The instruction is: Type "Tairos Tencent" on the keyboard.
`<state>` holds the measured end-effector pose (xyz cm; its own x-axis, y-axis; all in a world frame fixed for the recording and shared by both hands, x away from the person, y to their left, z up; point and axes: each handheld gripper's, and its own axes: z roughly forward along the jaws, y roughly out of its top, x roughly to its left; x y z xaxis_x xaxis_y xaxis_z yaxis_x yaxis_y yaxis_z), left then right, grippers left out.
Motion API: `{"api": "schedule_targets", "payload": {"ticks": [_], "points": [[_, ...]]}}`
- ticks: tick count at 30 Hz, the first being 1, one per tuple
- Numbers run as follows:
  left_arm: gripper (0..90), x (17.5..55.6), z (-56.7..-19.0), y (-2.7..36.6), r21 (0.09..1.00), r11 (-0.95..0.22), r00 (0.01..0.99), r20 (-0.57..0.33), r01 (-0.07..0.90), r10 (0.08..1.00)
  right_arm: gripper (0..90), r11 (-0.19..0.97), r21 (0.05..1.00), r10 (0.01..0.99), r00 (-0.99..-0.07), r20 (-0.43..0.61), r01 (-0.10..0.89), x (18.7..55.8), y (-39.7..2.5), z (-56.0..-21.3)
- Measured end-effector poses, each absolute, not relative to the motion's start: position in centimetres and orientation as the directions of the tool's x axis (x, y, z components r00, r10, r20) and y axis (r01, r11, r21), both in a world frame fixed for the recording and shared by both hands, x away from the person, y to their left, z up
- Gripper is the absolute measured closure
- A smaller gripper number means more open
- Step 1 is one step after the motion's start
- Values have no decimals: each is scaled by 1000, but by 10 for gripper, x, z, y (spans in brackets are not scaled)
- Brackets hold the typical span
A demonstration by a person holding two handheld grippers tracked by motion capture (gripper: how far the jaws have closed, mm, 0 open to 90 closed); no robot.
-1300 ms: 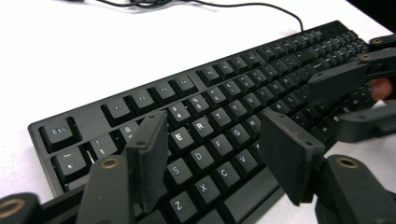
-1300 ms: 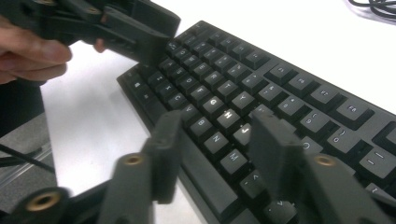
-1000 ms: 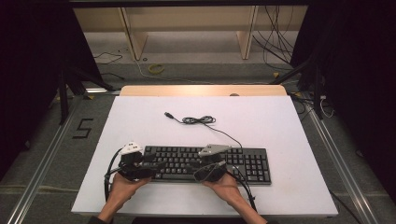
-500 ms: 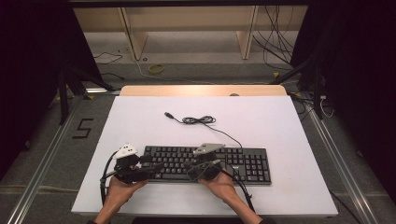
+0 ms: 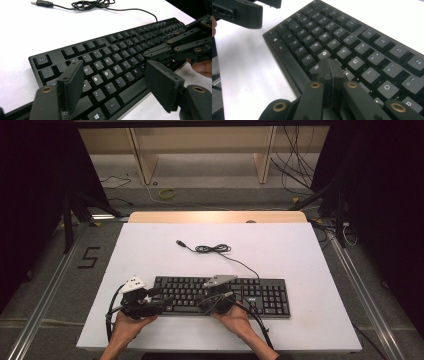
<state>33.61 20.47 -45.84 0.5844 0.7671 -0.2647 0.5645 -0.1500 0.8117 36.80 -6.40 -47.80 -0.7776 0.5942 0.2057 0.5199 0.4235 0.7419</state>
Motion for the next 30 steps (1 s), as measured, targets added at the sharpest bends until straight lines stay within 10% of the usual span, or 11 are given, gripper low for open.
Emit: {"api": "schedule_targets", "payload": {"ticks": [30], "points": [[315,336,-461,205,812,-159,587,-255,561,768,900,439,728,606,-772,192,526,366,-59,-485]]}}
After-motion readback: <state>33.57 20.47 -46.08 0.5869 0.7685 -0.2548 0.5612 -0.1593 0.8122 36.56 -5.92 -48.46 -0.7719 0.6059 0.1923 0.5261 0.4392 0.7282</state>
